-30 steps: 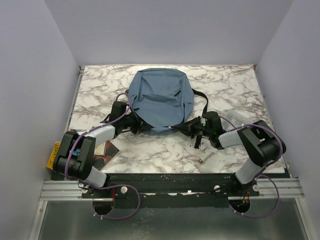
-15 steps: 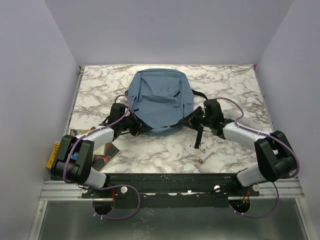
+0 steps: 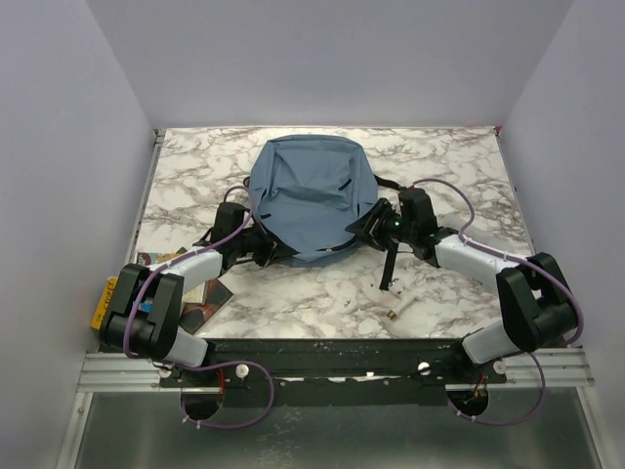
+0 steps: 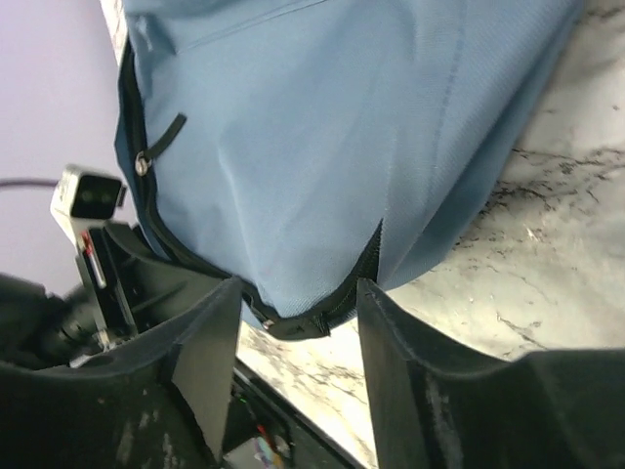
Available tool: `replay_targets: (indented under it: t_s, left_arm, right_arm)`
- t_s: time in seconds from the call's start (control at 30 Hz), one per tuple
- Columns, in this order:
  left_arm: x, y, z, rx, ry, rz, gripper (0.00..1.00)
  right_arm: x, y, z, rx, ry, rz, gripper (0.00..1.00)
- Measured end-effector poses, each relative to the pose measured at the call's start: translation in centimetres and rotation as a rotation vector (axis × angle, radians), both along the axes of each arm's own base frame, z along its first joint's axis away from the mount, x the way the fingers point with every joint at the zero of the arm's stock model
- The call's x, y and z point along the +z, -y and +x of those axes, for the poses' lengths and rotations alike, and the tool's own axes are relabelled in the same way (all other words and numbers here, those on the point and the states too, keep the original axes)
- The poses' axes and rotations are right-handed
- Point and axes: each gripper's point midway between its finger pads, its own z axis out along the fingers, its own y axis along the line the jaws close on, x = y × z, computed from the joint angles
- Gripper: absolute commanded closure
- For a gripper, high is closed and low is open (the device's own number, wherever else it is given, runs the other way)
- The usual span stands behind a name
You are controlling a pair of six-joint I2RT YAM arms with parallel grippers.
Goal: Pack the student bag
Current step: Unzip the student bag at the center of the board.
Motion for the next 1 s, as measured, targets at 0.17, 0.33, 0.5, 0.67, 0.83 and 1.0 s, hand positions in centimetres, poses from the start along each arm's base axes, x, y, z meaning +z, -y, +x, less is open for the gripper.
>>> replay_targets:
  t_s: [0.17,0.33,0.5,0.67,0.83,1.0]
  left_arm:
    - [0.0,0.0,0.0,0.000,0.000,0.000,1.00]
    - [0.0,0.0,0.0,0.000,0.000,0.000,1.00]
    - [0.0,0.0,0.0,-0.001,-0.001,0.000,1.00]
    - [-0.1,0.0,0.0,-0.001,-0.003,0.000,1.00]
    - [-0.3,0.1,0.0,-0.004,-0.013,0.000,1.00]
    - [-0.6,0.1,0.0,-0.007,-0.023,-0.001,1.00]
  right_arm:
    - [0.2,-1.0,-0.4,0.085,0.082,0.045,0.49]
    - [-0.4,-2.1,-0.9,0.141,0.087,0.122,0.54]
    - [-0.3,-2.8,-1.6,0.170,0.067,0.184,0.55]
    - [0.0,-3.2,-2.3,0.199,0.057,0.222,0.55]
    - [-0.3,-3.3,-3.4,0.237,0.036,0.235,0.56]
    - [-0.6,-3.3,-4.2,0.284,0.032,0.225,0.57]
